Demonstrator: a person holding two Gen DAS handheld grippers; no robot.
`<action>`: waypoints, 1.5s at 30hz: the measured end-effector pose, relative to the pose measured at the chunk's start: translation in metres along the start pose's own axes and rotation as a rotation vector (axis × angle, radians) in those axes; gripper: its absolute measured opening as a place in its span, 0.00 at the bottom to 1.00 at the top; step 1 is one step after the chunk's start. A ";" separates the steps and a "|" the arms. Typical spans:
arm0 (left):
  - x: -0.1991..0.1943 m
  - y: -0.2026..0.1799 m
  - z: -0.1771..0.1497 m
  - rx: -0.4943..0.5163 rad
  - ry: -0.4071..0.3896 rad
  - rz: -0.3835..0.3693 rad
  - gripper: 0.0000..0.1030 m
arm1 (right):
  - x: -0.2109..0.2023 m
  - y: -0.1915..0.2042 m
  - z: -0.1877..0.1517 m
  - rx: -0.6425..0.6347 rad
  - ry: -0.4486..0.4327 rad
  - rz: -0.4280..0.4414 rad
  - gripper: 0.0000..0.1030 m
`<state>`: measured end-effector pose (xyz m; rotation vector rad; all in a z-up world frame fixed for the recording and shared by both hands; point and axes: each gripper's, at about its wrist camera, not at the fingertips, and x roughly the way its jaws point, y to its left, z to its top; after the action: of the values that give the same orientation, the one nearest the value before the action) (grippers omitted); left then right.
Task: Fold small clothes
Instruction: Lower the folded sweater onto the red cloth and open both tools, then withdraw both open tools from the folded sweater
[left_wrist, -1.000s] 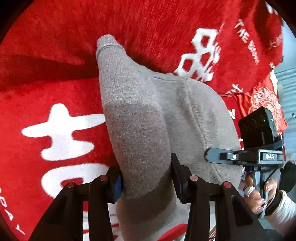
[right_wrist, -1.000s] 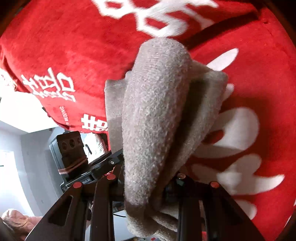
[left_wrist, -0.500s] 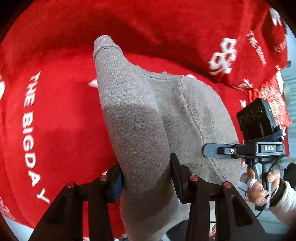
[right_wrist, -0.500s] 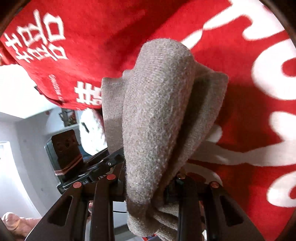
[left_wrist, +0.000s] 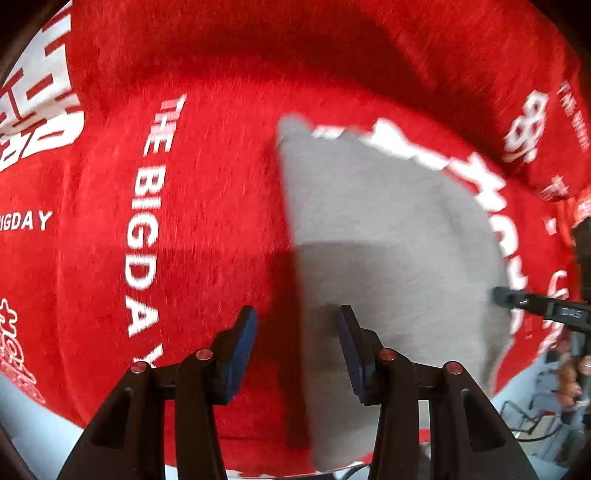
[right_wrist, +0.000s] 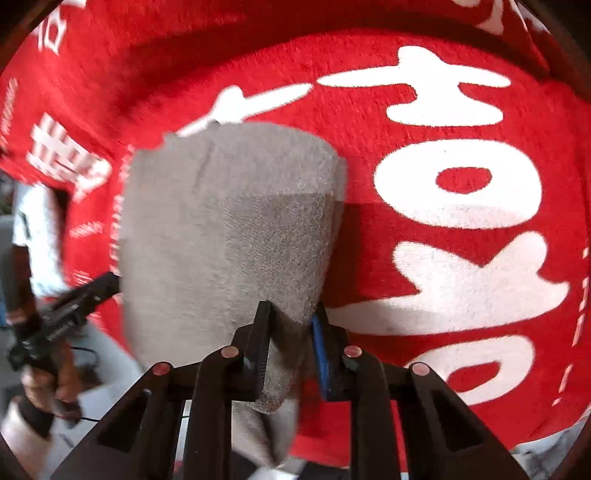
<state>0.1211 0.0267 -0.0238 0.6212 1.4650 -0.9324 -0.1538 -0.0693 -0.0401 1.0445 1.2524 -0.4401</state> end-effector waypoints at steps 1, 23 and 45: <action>0.006 0.001 -0.003 -0.007 0.008 0.008 0.46 | 0.005 0.004 0.000 -0.023 -0.004 -0.037 0.23; -0.008 -0.028 -0.024 0.042 0.016 0.176 0.53 | 0.009 0.046 -0.061 0.074 -0.041 -0.090 0.24; -0.015 -0.029 -0.033 0.016 0.090 0.207 0.53 | -0.008 0.018 -0.087 0.163 -0.028 -0.093 0.23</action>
<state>0.0810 0.0413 -0.0060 0.8190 1.4421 -0.7632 -0.1903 0.0097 -0.0222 1.1158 1.2599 -0.6345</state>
